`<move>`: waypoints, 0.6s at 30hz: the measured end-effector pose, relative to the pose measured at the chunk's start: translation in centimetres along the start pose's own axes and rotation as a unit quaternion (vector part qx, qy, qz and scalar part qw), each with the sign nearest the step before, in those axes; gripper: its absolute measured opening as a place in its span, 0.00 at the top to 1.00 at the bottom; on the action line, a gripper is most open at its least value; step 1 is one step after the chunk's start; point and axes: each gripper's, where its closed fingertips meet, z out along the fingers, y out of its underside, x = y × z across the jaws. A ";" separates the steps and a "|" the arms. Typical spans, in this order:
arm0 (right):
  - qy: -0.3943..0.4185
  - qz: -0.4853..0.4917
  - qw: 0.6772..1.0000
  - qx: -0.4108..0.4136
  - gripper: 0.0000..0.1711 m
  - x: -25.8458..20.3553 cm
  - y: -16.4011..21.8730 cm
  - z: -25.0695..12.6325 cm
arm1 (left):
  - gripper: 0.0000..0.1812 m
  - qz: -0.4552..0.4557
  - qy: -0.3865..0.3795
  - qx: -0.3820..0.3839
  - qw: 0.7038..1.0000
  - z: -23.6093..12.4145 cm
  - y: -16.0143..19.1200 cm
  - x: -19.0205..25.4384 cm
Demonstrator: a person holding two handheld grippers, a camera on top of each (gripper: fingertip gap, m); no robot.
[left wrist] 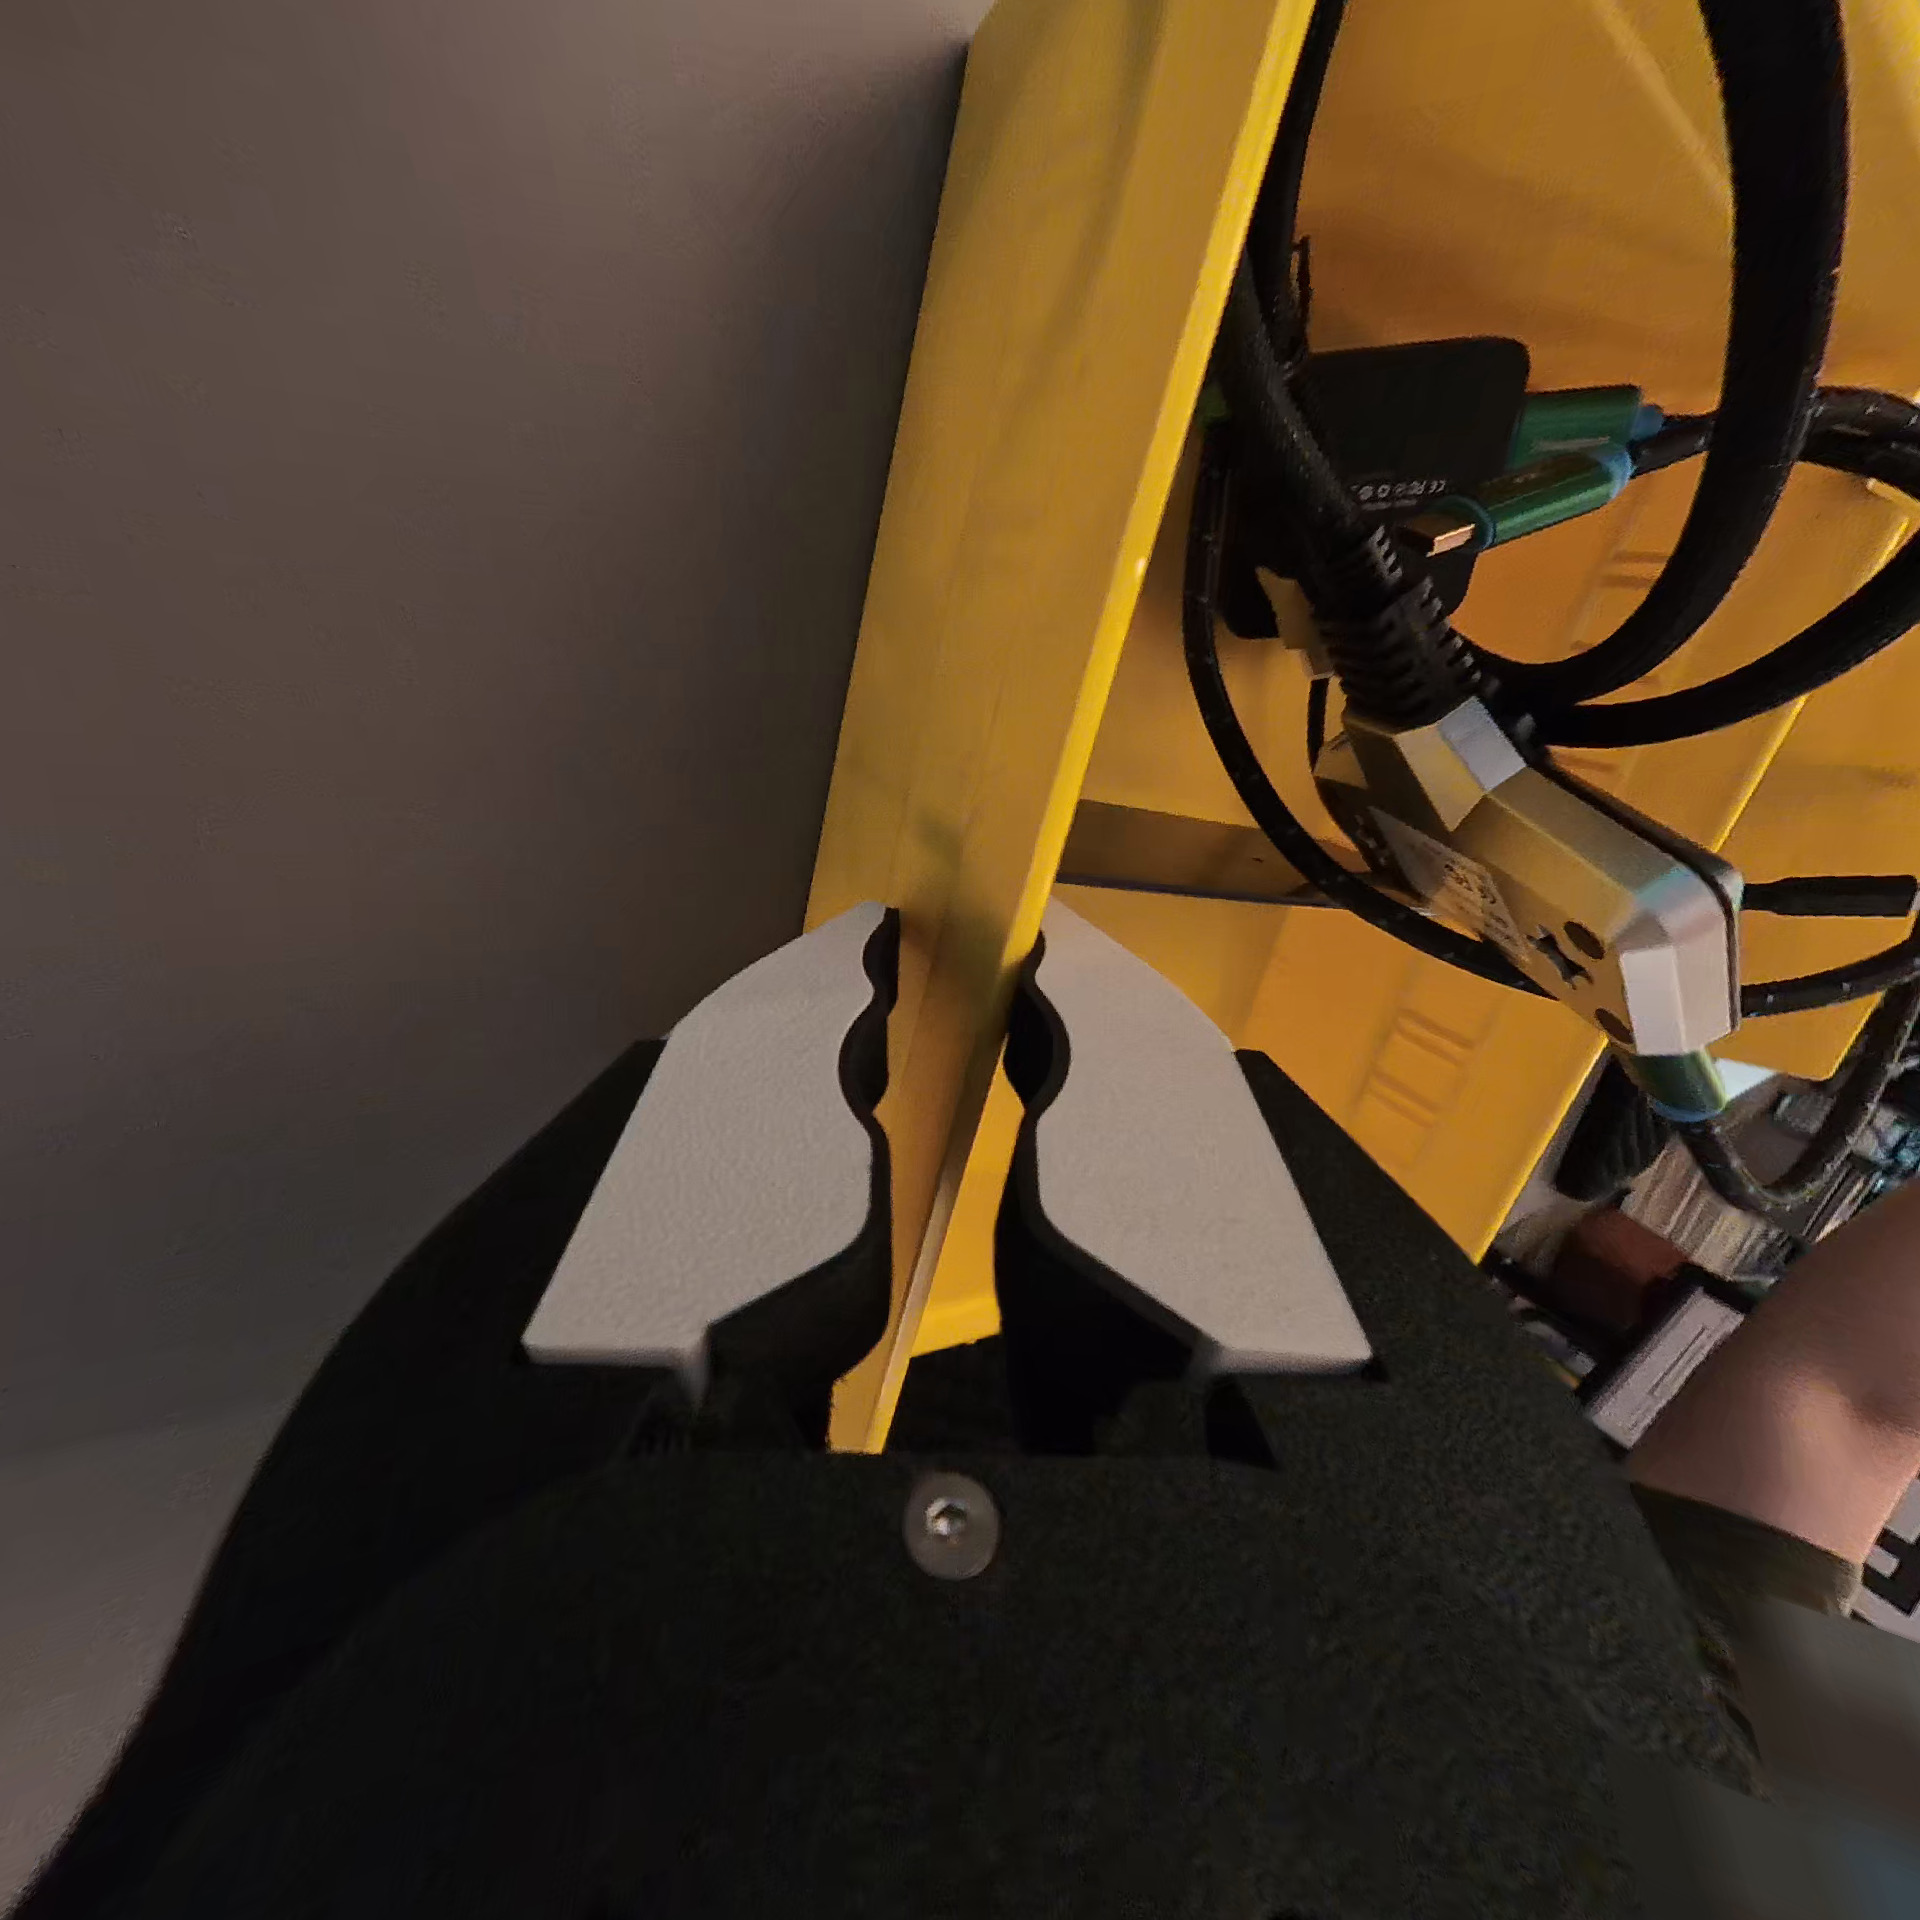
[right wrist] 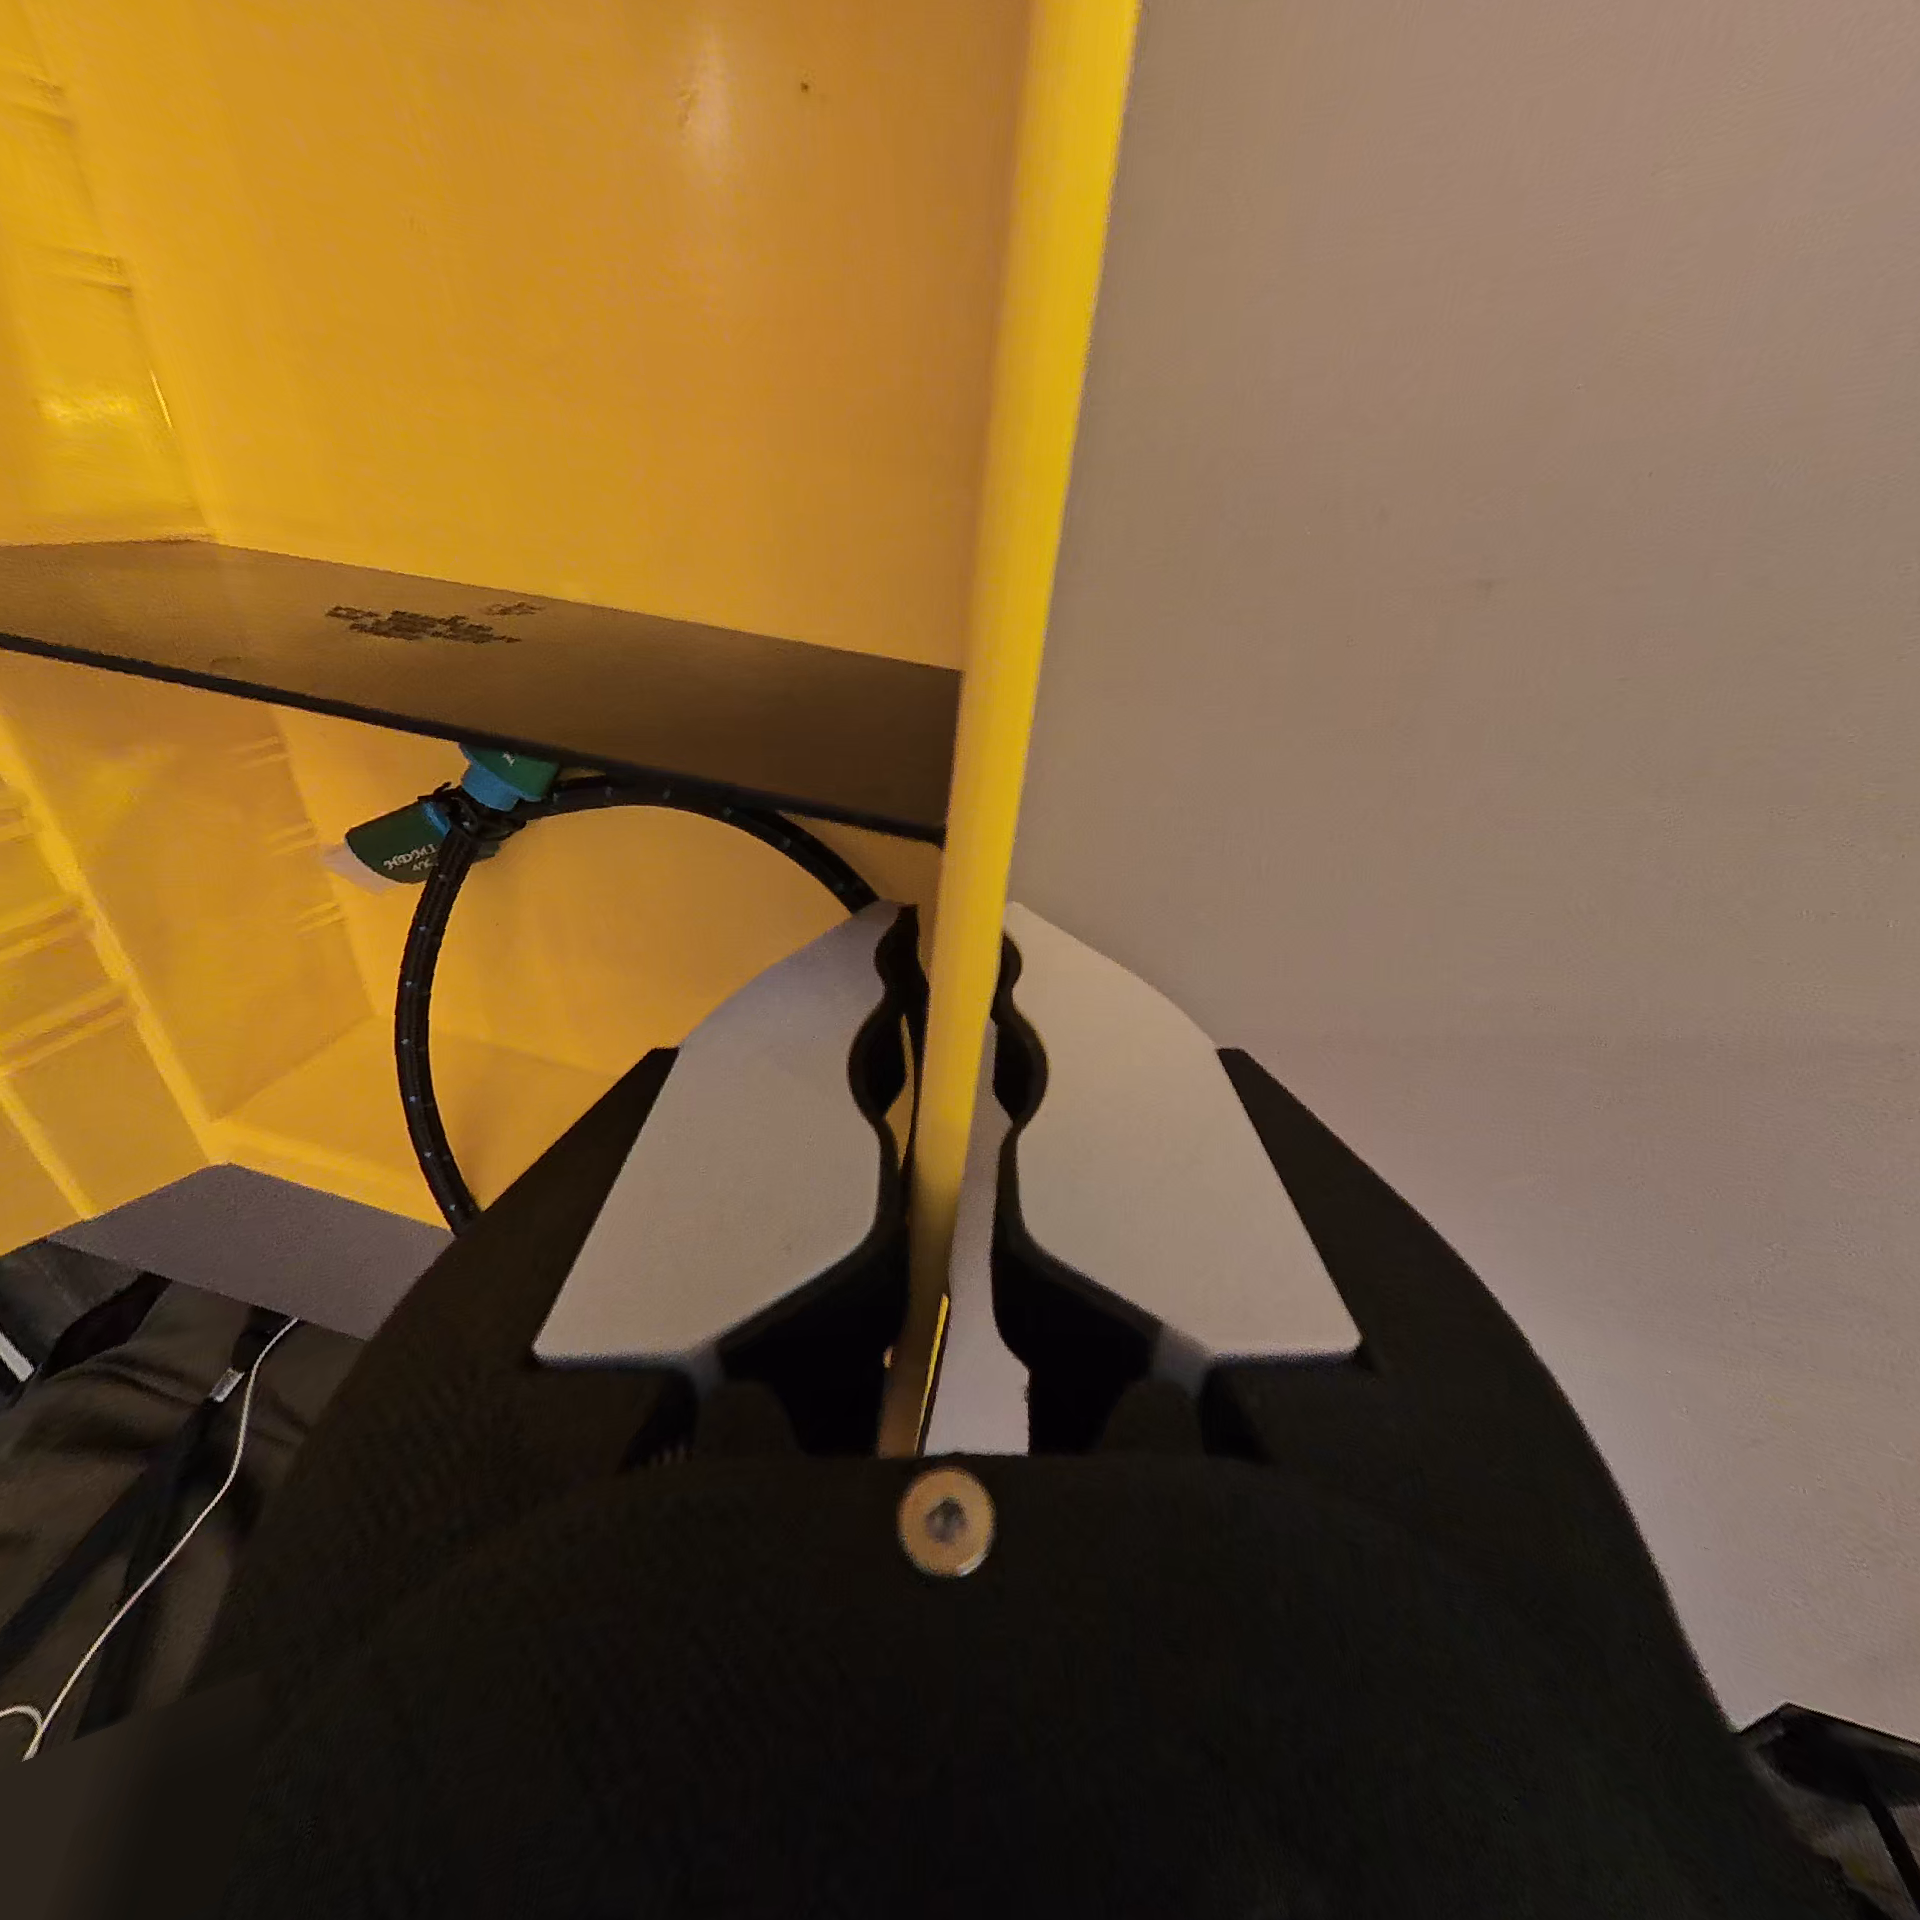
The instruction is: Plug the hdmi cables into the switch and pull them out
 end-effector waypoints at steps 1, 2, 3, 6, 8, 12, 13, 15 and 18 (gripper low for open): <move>-0.002 0.000 1.000 0.001 0.92 0.0 0.0 0.0 | 0.90 -0.008 0.002 0.009 1.000 -0.3 0.0 -0.6; -0.004 0.000 1.000 0.002 0.92 -0.1 0.1 0.0 | 0.90 -0.016 0.004 0.019 1.000 -0.6 0.0 -1.2; -0.005 0.000 1.000 0.002 0.92 -0.1 0.1 0.0 | 0.90 -0.024 0.007 0.028 0.999 -0.9 0.0 -1.7; -0.006 -0.002 1.000 0.001 0.91 -0.2 0.4 0.0 | 0.89 -0.046 0.022 0.048 0.998 -1.8 0.3 -3.2; -0.006 -0.001 1.000 0.001 0.91 -0.2 0.6 0.0 | 0.88 -0.063 0.031 0.064 0.996 -2.3 0.5 -4.1; -0.007 0.001 1.000 0.002 0.91 -0.2 1.0 -0.1 | 0.88 -0.084 0.041 0.084 0.992 -3.2 1.3 -5.6; -0.007 0.003 1.000 0.003 0.91 -0.2 1.1 -0.1 | 0.88 -0.086 0.043 0.086 0.992 -3.4 1.5 -5.9; -0.006 0.008 1.000 0.005 0.91 -0.1 1.3 -0.1 | 0.88 -0.093 0.045 0.091 0.990 -3.7 2.0 -6.5; -0.003 0.018 1.000 0.012 0.92 0.0 1.3 -0.1 | 0.87 -0.100 0.050 0.101 0.989 -4.1 2.4 -7.1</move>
